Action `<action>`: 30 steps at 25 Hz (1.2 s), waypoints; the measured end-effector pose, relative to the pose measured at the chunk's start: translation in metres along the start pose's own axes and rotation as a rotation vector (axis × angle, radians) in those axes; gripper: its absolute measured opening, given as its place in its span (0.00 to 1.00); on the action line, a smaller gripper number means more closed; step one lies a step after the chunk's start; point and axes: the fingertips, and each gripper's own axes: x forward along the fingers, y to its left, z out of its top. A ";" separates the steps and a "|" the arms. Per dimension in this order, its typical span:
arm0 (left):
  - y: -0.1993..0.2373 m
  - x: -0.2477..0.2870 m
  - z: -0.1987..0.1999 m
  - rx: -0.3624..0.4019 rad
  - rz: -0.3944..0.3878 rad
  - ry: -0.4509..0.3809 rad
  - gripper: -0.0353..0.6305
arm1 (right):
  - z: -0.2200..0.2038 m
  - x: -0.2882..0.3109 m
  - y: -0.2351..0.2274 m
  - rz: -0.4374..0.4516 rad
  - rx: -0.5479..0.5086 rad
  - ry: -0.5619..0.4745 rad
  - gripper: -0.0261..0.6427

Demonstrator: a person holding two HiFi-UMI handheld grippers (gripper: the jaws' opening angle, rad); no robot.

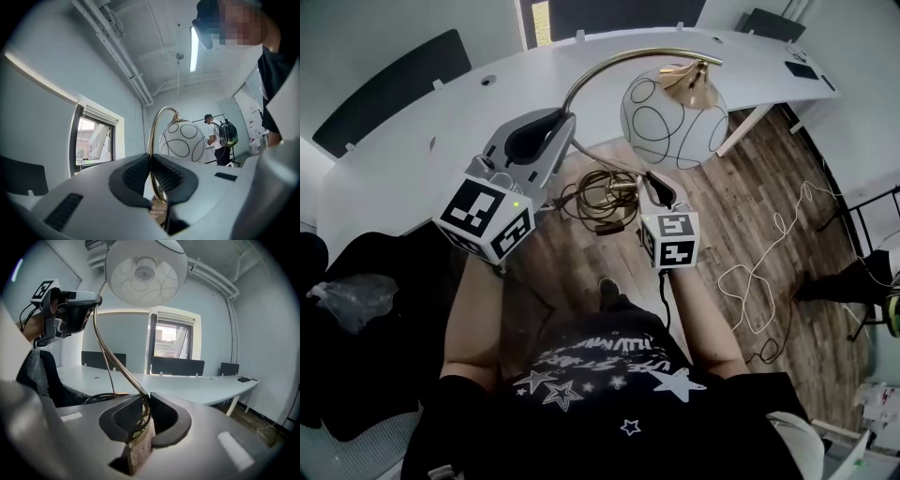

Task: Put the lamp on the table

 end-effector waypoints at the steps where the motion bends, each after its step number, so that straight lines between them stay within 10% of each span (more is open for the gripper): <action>1: 0.000 0.001 0.003 0.001 0.001 0.001 0.10 | 0.002 -0.001 -0.001 0.001 0.000 0.002 0.11; 30: 0.000 0.052 -0.024 0.019 0.031 0.012 0.10 | -0.016 0.039 -0.047 0.047 0.008 -0.016 0.11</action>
